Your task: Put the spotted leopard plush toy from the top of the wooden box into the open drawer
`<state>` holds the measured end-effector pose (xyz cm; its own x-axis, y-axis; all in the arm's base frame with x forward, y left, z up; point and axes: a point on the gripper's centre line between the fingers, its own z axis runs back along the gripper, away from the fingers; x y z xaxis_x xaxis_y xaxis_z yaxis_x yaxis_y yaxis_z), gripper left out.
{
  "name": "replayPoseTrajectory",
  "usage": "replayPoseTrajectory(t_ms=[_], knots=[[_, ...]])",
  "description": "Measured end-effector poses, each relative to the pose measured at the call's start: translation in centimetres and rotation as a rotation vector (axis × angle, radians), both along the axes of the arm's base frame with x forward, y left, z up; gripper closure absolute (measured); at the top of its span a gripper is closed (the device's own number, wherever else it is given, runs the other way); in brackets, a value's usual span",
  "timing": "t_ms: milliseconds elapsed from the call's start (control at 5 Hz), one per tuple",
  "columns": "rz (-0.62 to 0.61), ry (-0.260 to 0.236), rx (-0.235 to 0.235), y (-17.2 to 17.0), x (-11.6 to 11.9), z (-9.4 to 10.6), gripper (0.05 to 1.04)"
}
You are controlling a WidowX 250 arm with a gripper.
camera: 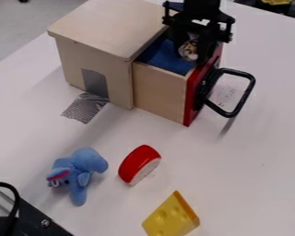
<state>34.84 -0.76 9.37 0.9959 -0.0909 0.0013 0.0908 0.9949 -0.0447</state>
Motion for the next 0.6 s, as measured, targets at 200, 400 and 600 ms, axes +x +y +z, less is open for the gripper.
replayPoseTrajectory(t_ms=[200,400,600], knots=[[0.028,-0.039,0.026,0.9,-1.0,0.8,0.571],[0.056,-0.063,0.065,1.7,-1.2,1.2,0.571],[0.076,-0.073,0.070,2.4,-1.1,1.2,0.504]])
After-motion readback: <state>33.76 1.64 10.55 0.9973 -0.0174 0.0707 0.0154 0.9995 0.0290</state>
